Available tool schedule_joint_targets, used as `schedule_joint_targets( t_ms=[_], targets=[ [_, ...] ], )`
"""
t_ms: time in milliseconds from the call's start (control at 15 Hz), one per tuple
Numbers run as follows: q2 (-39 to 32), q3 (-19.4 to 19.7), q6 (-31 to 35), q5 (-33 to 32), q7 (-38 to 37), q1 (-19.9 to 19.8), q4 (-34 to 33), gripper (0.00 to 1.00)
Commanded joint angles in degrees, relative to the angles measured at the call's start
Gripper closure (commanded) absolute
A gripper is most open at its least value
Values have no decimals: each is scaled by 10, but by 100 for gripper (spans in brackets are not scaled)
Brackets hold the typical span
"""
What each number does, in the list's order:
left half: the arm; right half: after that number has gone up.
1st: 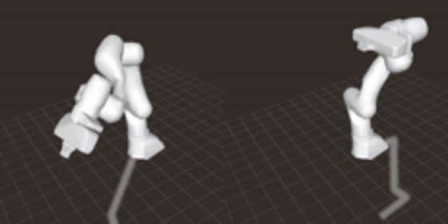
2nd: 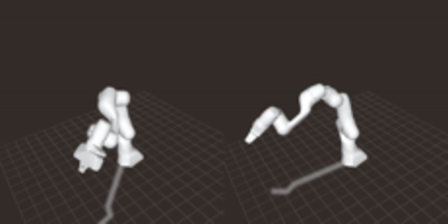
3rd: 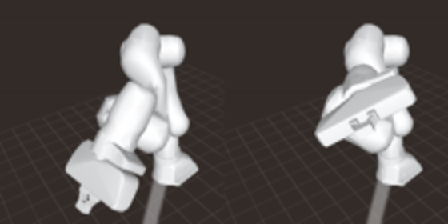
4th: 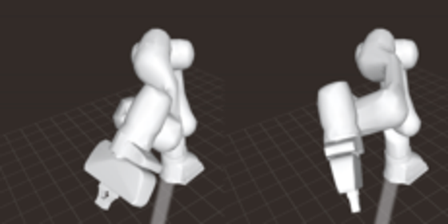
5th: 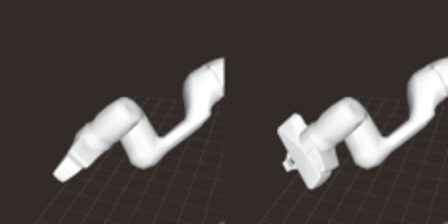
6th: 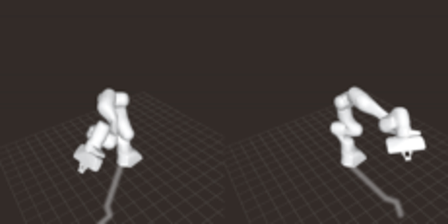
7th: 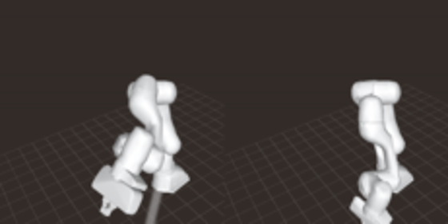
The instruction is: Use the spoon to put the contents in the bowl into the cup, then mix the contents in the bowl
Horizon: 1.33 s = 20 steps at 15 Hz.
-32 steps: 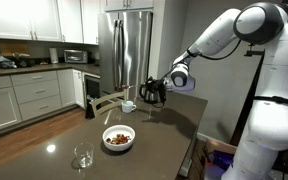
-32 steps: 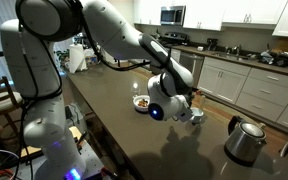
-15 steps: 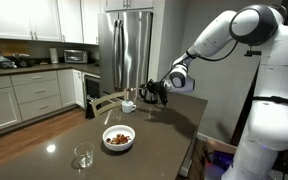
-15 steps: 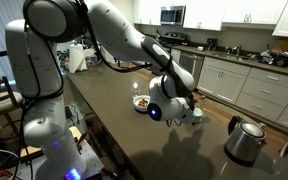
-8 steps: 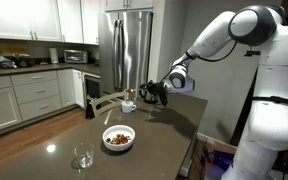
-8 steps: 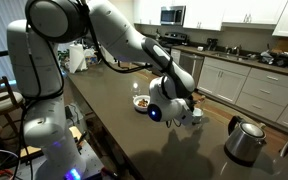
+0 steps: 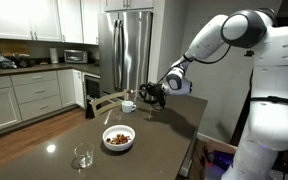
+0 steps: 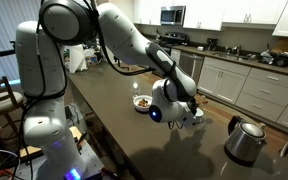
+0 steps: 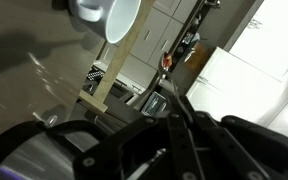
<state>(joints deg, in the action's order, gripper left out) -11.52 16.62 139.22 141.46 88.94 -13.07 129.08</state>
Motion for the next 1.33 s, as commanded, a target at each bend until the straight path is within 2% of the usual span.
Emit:
schedule_joint_targets(
  t_ms=[0, 267, 333, 600, 933, 1267],
  targets=[
    [-26, 11, 29, 62, 63, 16, -34, 97],
    [-41, 21, 45, 105, 118, 29, -45, 97],
    [-39, 29, 47, 71, 106, 19, -50, 97],
    [-38, 39, 66, 76, 137, 27, -51, 97],
    [-34, 32, 104, 71, 129, 41, -44, 97],
    [-27, 18, 144, 22, 81, 56, -37, 97]
  ],
)
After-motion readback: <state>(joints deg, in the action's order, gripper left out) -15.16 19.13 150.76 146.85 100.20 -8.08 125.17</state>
